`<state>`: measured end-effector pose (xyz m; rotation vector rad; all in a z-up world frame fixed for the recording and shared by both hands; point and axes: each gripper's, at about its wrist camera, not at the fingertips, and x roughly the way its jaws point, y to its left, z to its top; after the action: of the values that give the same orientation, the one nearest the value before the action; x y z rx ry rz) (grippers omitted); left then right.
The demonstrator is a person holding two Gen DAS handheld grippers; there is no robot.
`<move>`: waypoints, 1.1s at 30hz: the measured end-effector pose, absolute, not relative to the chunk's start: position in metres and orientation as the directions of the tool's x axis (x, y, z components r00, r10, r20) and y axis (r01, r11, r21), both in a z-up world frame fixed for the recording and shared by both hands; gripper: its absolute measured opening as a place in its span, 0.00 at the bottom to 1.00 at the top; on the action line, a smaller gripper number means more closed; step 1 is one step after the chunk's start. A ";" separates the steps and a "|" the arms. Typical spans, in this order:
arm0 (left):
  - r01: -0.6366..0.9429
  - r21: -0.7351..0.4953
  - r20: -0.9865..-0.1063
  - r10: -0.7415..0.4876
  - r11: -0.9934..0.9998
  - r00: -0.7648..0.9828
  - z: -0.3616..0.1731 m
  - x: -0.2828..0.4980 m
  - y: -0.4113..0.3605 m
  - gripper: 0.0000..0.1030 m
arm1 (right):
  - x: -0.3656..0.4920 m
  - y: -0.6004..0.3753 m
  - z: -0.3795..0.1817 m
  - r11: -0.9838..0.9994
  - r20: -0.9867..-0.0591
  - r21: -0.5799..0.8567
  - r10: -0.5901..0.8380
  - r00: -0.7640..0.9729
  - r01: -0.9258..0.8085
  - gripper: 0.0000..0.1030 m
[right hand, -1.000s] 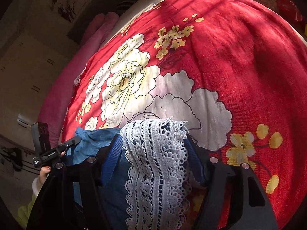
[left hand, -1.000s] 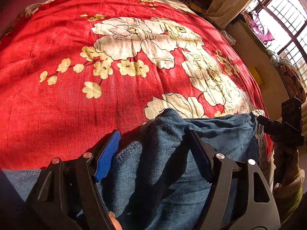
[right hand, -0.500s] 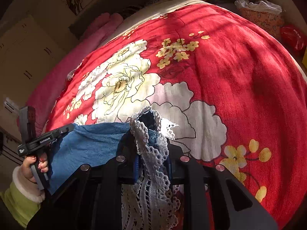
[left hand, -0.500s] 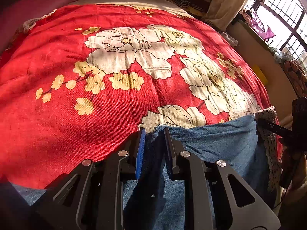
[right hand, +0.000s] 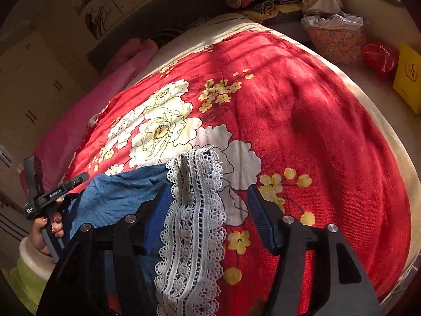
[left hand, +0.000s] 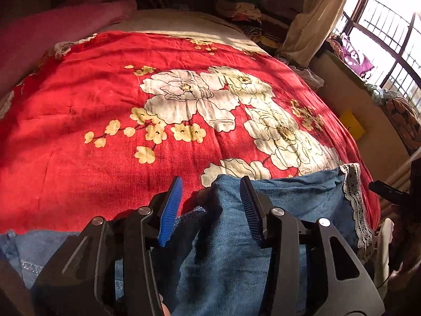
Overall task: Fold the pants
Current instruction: 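Pull the lace edge with the right gripper to align it over the folded pants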
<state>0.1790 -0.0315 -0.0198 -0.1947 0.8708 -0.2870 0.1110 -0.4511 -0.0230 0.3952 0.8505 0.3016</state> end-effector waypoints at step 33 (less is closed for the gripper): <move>0.122 -0.150 -0.810 -0.193 0.981 0.554 -0.063 0.054 0.009 0.54 | 0.025 -0.415 -0.079 0.907 -0.779 0.414 0.396 0.486 -0.077 0.17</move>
<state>0.0540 0.0090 -0.0628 -0.0791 0.9665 -0.1863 0.0254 -0.4147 -0.0794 0.3459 1.0281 0.2948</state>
